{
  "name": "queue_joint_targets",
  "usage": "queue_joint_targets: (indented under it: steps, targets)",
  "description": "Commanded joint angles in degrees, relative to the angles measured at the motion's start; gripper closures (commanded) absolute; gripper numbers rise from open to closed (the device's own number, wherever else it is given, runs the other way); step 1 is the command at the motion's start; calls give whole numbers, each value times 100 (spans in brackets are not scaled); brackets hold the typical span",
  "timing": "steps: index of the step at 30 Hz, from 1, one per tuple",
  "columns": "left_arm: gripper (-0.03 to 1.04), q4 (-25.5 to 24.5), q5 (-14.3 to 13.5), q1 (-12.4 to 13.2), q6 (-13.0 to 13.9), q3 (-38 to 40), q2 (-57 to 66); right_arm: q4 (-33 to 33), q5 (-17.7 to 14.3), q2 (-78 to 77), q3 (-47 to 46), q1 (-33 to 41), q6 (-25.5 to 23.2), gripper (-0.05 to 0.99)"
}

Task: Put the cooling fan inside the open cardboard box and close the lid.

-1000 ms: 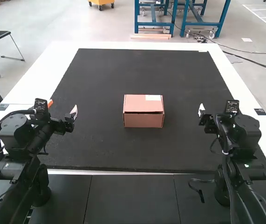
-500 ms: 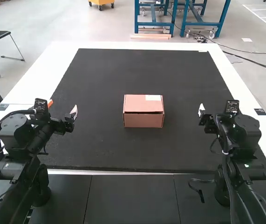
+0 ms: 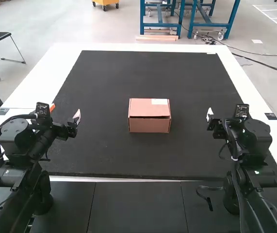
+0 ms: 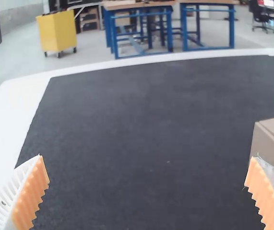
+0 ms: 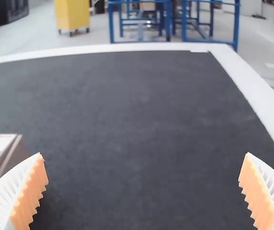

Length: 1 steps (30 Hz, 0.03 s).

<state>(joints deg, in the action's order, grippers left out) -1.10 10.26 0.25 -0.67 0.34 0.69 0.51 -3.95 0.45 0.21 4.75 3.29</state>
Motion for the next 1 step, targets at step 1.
queue_joint_targets:
  steps: [1]
  targets:
    - [4, 49, -59, -8, 58, -43, -78, 28, -115, -45, -21, 43, 49, 2]
